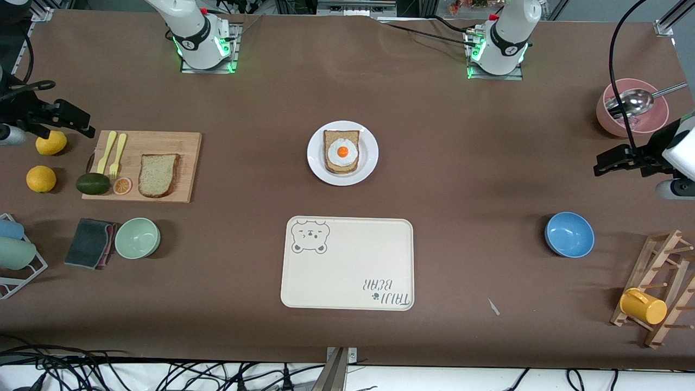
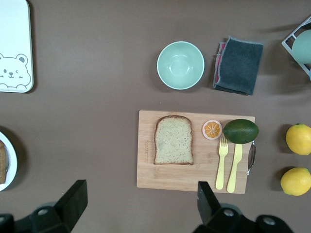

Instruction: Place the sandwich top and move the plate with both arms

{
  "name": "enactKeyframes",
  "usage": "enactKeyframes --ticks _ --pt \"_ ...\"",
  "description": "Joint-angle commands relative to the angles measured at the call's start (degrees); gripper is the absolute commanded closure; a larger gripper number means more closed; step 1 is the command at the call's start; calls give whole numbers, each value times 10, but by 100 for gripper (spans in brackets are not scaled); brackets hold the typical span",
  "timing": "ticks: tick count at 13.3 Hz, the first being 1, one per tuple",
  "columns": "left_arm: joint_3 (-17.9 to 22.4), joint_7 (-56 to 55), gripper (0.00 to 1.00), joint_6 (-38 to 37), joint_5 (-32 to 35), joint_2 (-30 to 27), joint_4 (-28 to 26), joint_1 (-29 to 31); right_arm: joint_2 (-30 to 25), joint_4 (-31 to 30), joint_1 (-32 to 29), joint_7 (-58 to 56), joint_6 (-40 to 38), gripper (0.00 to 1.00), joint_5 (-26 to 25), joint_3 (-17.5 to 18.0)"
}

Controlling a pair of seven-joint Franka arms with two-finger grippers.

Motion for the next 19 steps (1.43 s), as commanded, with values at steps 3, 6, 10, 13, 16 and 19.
enactKeyframes --ticks 3,6,10,13,16,19 --pt "-2 -5 0 7 -1 -6 -8 4 -1 9 0 2 -21 0 -2 0" --pt "-2 -4 0 7 -1 -6 -8 5 -1 9 0 2 -23 0 -2 1" --pt "-2 -4 0 7 -1 -6 -8 5 0 8 1 2 -23 0 -2 1" --pt "-2 -4 0 7 -1 -6 -8 5 15 3 0 13 -22 0 -2 0" --pt "-2 -4 0 8 -1 -6 -8 5 56 1 7 15 -19 0 -36 3" --pt "-2 -4 0 8 -1 -5 -8 5 112 -1 12 25 16 0 -48 3"
